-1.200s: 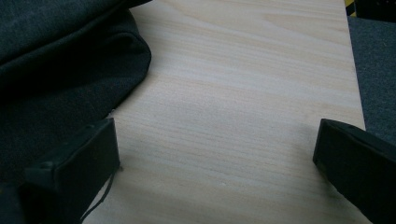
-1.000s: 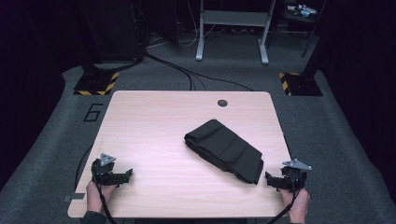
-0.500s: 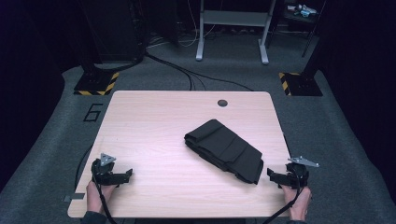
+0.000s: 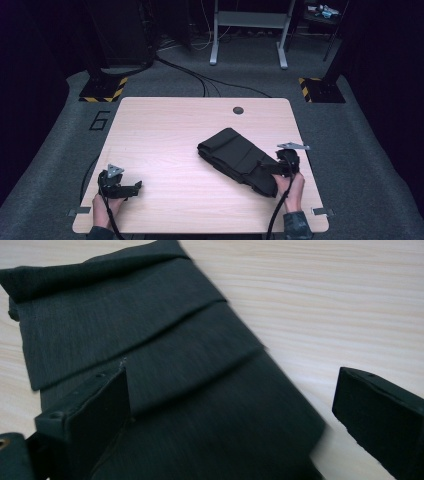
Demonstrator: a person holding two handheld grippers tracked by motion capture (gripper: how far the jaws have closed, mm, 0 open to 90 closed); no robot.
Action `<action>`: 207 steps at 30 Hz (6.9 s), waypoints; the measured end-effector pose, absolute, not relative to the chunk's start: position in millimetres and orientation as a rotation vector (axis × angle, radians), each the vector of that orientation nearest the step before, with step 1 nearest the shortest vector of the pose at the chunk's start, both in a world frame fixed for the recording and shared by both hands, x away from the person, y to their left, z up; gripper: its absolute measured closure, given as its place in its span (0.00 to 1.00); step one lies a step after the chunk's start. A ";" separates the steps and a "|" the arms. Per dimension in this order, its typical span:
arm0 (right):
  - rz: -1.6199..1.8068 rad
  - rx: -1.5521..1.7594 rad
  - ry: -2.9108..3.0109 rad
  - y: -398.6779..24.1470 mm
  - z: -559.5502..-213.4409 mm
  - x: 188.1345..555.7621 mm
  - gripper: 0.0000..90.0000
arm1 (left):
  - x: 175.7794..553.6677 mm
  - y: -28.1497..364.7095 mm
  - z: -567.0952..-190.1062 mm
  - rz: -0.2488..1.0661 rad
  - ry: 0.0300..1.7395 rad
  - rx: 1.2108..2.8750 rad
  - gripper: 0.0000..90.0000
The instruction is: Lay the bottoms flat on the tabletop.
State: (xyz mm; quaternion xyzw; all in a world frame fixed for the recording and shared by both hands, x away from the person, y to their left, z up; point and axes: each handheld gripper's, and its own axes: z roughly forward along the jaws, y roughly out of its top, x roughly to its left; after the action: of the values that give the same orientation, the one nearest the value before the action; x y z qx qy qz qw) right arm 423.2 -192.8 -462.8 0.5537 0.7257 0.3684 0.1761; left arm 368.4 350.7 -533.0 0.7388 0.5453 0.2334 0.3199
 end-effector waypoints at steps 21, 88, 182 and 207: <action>1.008 1.429 2.344 -149.9 -504.4 463.6 0.04 | 368.1 350.6 -532.9 0.613 1.430 1.947 0.00; 0.907 1.532 2.022 -257.2 -528.8 392.8 0.02 | 367.7 187.9 -442.8 0.474 0.857 2.085 0.00; 0.939 1.569 1.997 -259.6 -528.1 391.6 0.04 | 400.6 133.9 -423.7 0.577 0.727 2.109 0.84; 0.931 1.569 1.997 -258.7 -528.2 391.6 0.04 | 405.8 186.7 -406.0 0.662 0.845 2.002 0.84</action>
State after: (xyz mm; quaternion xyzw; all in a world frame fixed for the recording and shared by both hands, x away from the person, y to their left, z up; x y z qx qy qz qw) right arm 391.6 -258.7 -528.2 0.5663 0.7208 0.3360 0.2164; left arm 405.8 186.7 -406.0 0.7993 0.3373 0.2644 0.4212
